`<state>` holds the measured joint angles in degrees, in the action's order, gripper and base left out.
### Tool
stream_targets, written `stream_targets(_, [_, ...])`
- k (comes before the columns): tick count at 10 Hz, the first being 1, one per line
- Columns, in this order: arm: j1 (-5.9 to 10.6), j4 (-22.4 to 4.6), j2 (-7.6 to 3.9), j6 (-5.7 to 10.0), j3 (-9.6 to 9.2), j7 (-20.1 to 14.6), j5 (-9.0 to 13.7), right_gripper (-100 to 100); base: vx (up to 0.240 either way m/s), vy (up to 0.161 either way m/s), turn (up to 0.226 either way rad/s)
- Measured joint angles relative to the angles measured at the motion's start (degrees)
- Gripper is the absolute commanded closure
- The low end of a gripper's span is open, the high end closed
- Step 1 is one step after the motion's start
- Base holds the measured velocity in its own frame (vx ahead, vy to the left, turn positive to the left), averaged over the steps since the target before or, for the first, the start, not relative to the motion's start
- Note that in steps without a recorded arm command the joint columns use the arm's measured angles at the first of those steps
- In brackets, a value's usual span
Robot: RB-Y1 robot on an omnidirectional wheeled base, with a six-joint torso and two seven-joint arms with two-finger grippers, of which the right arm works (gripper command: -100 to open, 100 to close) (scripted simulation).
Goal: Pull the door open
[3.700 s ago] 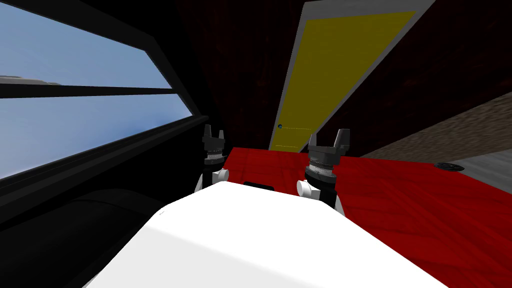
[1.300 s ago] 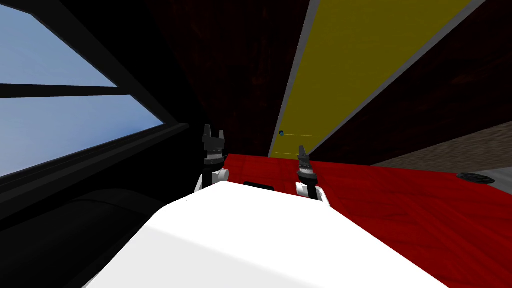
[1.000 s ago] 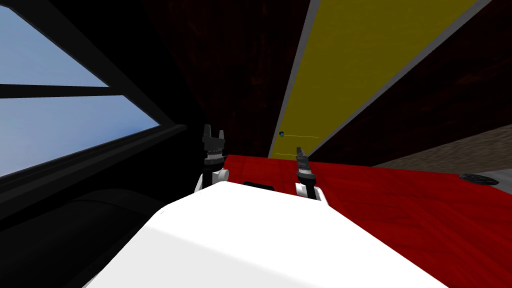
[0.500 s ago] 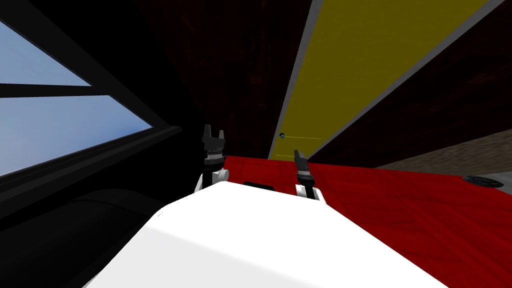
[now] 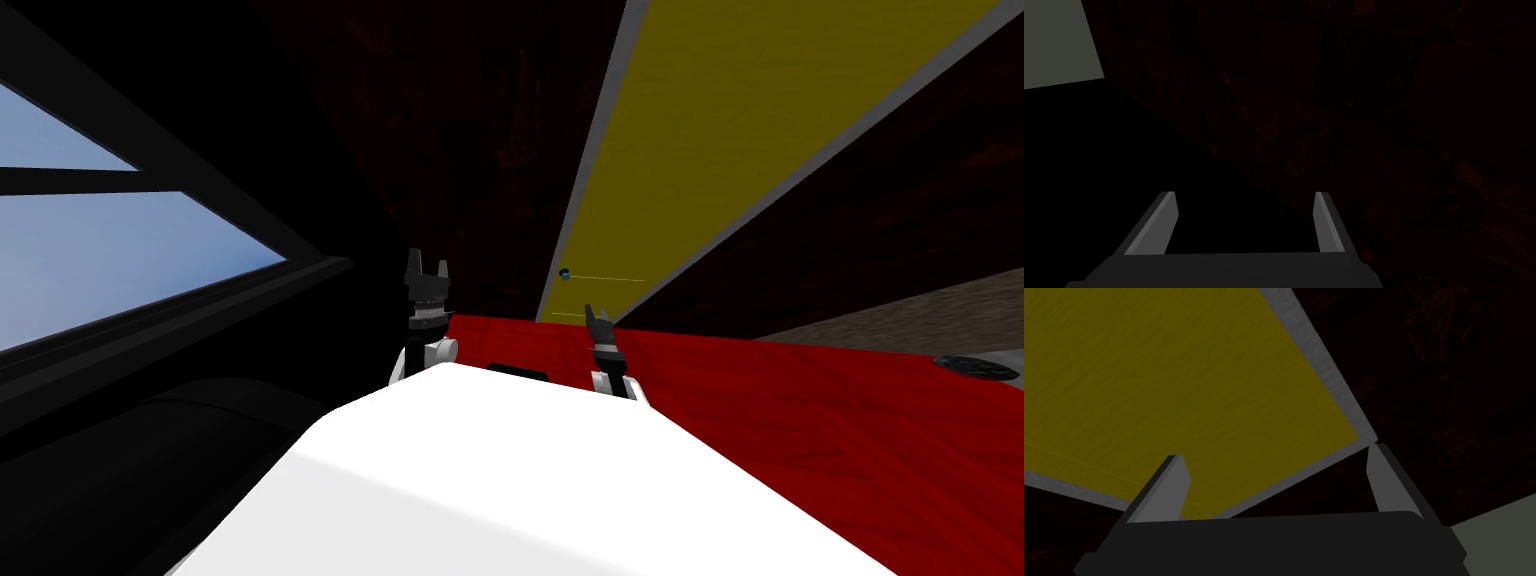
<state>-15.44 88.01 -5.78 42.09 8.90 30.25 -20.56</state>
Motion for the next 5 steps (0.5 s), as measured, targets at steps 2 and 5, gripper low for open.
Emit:
stream_targets(2, [0.58,-2.6,-0.12,0.70,0.68,2.2,-0.8,-100,0.096,-0.003,-0.002])
stream_targets(5, [1.20,-6.0,-0.03,1.42,1.49,5.4,-2.0,-100,0.096,0.000,-0.003])
